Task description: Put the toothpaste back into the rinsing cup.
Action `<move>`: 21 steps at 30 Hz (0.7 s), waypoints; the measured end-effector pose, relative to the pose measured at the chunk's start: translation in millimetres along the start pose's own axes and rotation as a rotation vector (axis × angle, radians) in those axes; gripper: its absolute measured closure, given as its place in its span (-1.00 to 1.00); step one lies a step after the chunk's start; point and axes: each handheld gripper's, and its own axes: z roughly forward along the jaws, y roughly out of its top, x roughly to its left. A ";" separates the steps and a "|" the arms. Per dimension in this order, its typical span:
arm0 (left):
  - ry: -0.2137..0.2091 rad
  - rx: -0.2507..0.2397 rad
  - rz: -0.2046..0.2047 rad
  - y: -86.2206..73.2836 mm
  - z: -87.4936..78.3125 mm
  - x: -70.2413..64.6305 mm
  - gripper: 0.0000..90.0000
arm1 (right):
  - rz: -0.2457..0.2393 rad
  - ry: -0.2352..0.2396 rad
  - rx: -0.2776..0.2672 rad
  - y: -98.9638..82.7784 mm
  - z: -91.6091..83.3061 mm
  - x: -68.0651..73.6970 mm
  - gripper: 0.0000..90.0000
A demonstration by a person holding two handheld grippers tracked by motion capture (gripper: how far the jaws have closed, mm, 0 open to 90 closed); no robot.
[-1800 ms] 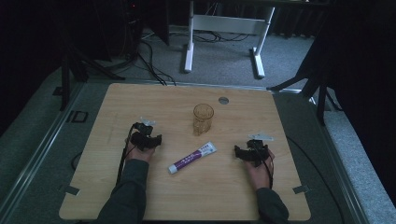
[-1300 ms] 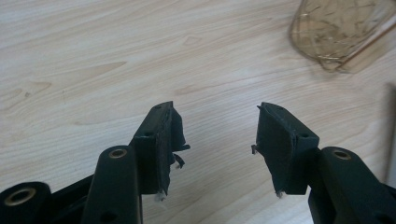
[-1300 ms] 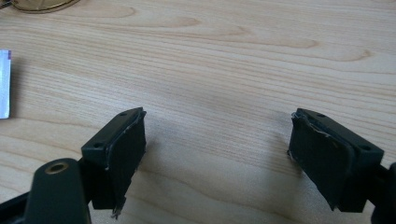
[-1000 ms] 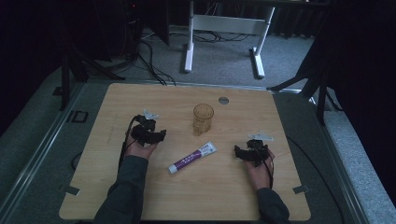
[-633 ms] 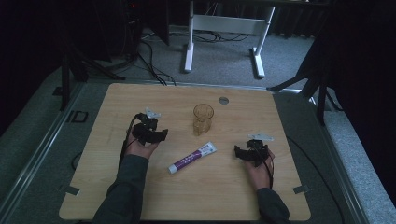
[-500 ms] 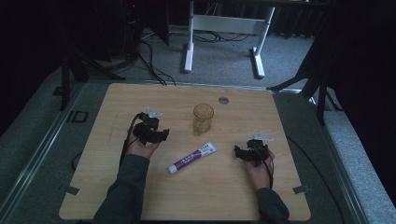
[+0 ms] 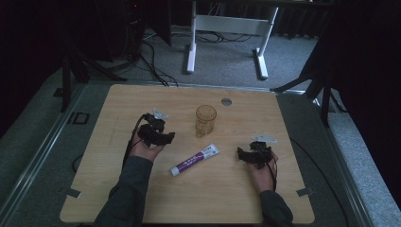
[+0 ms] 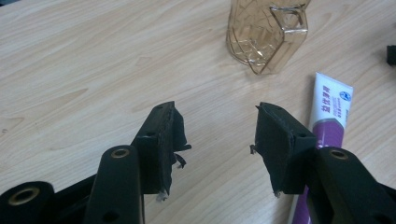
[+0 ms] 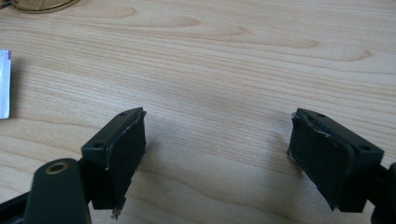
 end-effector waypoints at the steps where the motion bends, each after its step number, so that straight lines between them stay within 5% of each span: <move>1: 0.001 0.000 0.001 0.0 0.1 -0.9 0.07 | 0.000 0.000 0.000 0.0 0.0 0.0 -0.59; 21: -0.007 0.028 0.043 9.0 -5.4 -12.5 0.08 | 0.000 0.000 0.000 0.0 0.0 0.1 -0.59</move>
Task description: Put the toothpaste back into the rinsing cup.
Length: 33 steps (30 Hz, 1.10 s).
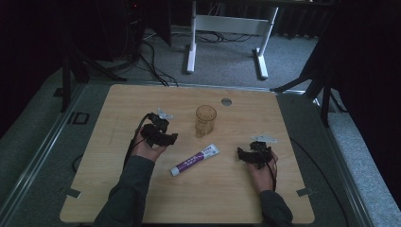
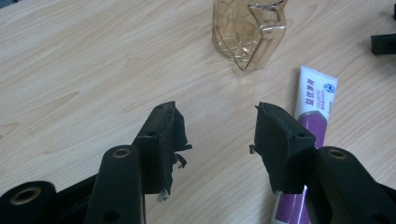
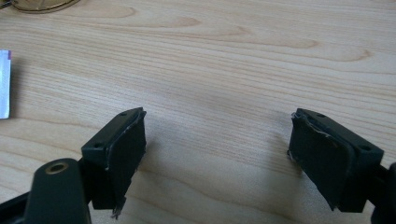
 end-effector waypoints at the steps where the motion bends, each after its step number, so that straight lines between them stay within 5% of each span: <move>1: 0.000 0.003 0.003 0.6 0.0 -0.8 0.08 | -0.003 0.000 0.000 -0.1 0.0 -0.2 -0.59; 33: -0.009 0.132 0.082 12.8 11.5 -19.6 0.10 | -0.003 0.000 0.001 0.4 0.4 0.2 -0.59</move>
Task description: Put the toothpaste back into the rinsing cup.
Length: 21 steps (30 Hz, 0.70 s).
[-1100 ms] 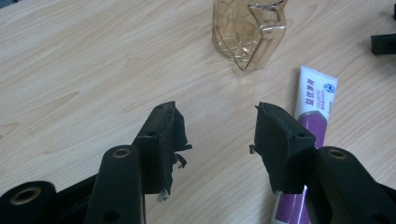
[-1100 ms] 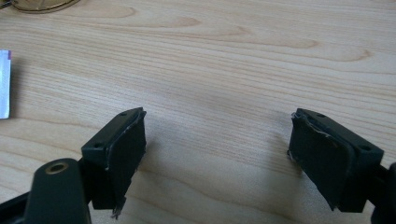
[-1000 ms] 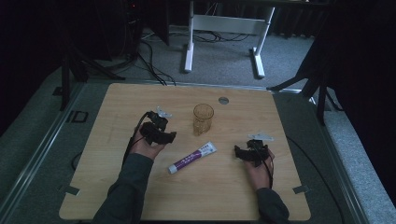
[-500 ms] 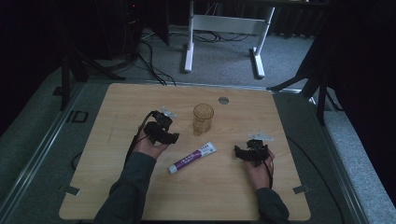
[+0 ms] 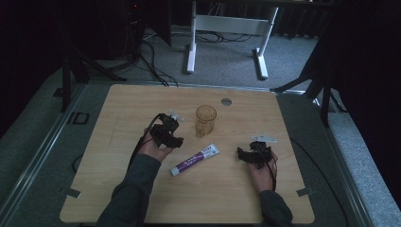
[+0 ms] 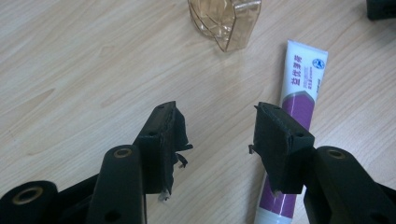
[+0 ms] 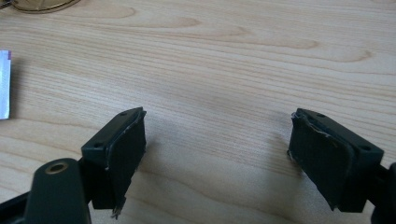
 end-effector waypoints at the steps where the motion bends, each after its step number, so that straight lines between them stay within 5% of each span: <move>1: 0.002 0.003 -0.001 0.2 0.5 -0.9 0.10 | 0.001 0.000 0.000 0.0 0.0 0.1 -0.59; 21: 0.000 0.098 0.047 7.0 10.0 -15.9 0.11 | -0.002 0.001 0.000 0.2 0.2 0.0 -0.59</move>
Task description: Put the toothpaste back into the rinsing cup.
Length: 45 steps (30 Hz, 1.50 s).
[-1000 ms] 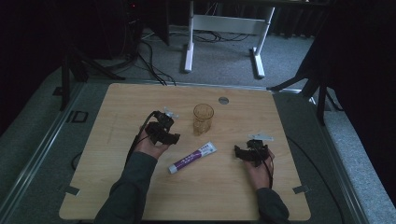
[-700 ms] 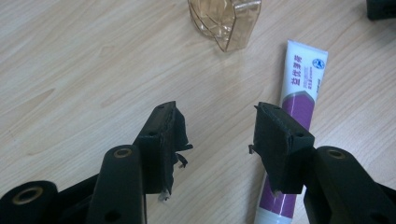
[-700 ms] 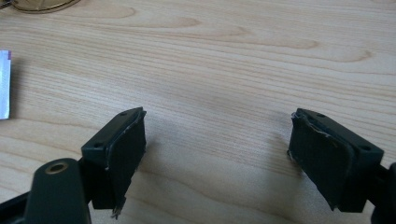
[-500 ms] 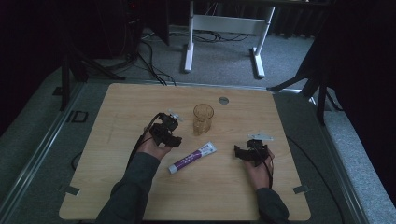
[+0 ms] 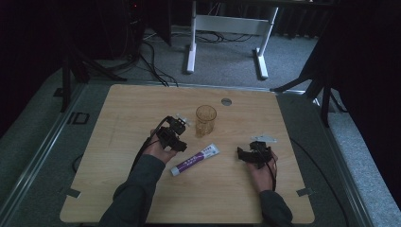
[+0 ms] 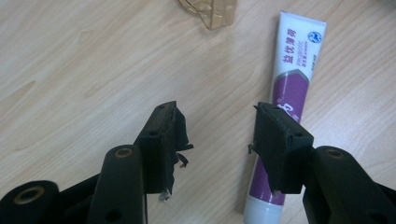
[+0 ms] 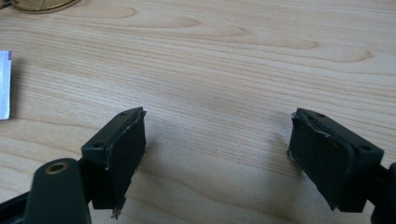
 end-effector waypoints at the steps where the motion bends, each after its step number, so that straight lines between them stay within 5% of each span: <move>1: -0.007 0.003 -0.001 0.2 0.5 -0.6 0.11 | 0.000 0.000 0.000 0.0 0.0 0.0 -0.59; 45: -0.094 0.090 0.077 10.7 17.4 -16.4 0.09 | -0.002 0.005 0.001 0.2 0.2 0.4 -0.59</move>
